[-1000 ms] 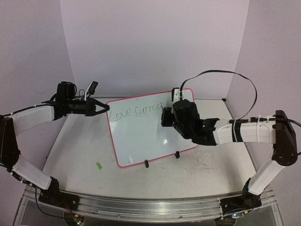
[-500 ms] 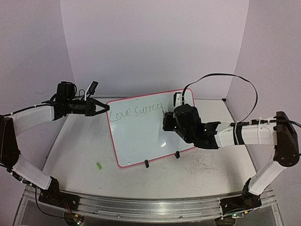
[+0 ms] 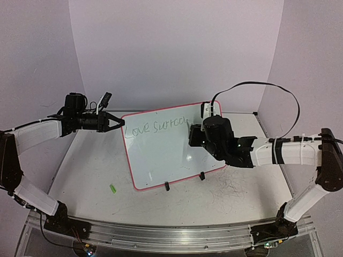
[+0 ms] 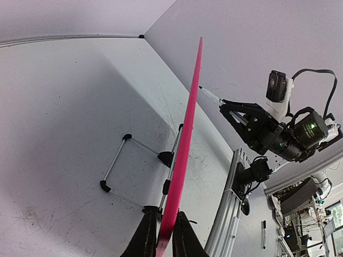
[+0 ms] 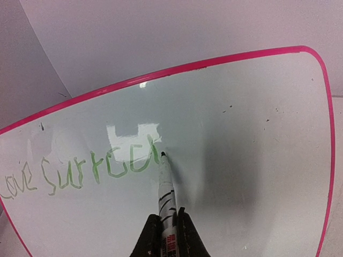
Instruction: Write a sentence on the whiteboard
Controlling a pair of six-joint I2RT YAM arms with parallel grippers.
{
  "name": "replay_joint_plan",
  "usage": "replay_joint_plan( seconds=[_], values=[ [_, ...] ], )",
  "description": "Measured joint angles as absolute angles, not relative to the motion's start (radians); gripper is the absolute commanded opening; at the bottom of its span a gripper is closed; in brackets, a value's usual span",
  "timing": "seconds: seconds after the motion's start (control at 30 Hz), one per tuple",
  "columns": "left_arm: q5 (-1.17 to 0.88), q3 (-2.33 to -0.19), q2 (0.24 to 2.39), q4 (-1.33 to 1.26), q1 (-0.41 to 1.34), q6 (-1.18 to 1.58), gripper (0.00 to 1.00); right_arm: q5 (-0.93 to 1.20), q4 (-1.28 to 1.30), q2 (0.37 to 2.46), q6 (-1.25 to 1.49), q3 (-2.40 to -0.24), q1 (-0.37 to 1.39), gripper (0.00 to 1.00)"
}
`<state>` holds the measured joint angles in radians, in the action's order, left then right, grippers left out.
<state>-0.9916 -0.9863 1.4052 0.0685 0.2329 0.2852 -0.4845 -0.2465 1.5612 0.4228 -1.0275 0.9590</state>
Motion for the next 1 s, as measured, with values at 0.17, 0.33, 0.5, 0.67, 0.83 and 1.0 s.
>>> replay_joint_plan(
  seconds=[0.17,0.33,0.5,0.67,0.83,1.0],
  values=[
    [-0.992,-0.986,1.405,0.068,0.233,0.285,0.12,-0.48,-0.25,1.565,0.41,-1.04,0.947,0.0],
    [-0.992,-0.986,1.405,0.068,0.233,0.285,0.12,-0.478,-0.255,1.572,0.396,-1.058,0.938,0.0],
    [-0.992,-0.986,1.405,0.068,0.233,0.285,0.12,-0.474,-0.265,1.587,0.39,-1.069,0.931,0.0],
    [-0.992,-0.986,1.405,0.068,0.233,0.285,0.12,-0.473,-0.271,1.605,0.39,-1.07,0.93,0.0],
    [-0.992,-0.986,1.405,0.068,0.233,0.285,0.12,-0.473,-0.274,1.605,0.394,-1.069,0.93,0.0],
    [-0.991,-0.986,1.405,0.068,0.233,0.285,0.12,-0.466,-0.279,1.604,0.405,-1.051,0.93,0.0]
  ],
)
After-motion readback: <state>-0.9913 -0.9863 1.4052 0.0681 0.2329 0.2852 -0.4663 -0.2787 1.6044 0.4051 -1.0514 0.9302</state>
